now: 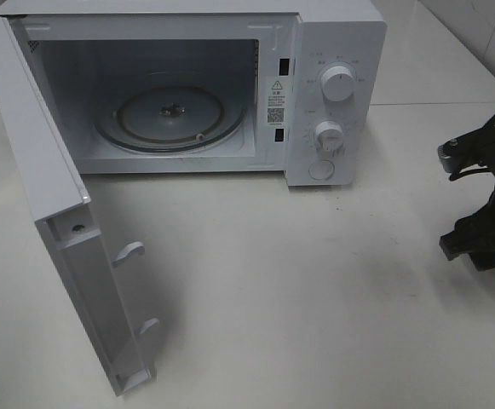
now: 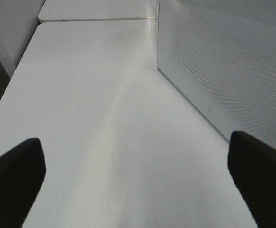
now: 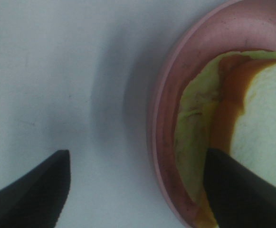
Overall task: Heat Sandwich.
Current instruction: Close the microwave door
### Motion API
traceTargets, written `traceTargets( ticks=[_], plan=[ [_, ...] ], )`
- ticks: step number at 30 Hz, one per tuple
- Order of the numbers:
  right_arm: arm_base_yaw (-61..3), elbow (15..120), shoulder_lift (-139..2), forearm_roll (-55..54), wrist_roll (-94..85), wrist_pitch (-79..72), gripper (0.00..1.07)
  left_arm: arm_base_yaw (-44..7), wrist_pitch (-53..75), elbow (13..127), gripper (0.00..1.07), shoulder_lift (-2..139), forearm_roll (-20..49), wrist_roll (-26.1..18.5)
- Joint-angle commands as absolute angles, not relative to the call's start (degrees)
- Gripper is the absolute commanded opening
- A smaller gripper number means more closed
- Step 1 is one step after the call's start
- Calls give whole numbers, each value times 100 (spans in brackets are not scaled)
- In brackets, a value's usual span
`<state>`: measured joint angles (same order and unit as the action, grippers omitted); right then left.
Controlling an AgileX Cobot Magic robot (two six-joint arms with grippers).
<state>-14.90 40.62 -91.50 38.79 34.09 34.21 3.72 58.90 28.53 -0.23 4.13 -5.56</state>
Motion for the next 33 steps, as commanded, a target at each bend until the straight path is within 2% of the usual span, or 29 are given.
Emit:
traceTargets(
  ticks=[1,8,28,33],
  plan=[
    [-1467,4074,-8869,3323,2905,3615,82,390,5896,2836,101,-172,458,-544],
    [-1484,4074,-8153,2280,2074,3971,81,390,5896,2836,101,-172,458,-544],
    [-1484,4074,-6039,814,928,4641,77,390,5896,2836,101,-172,458,-544],
    [-1484,4074,-5558,728,762,4916,77,390,5896,2836,101,-172,458,-544]
  ],
)
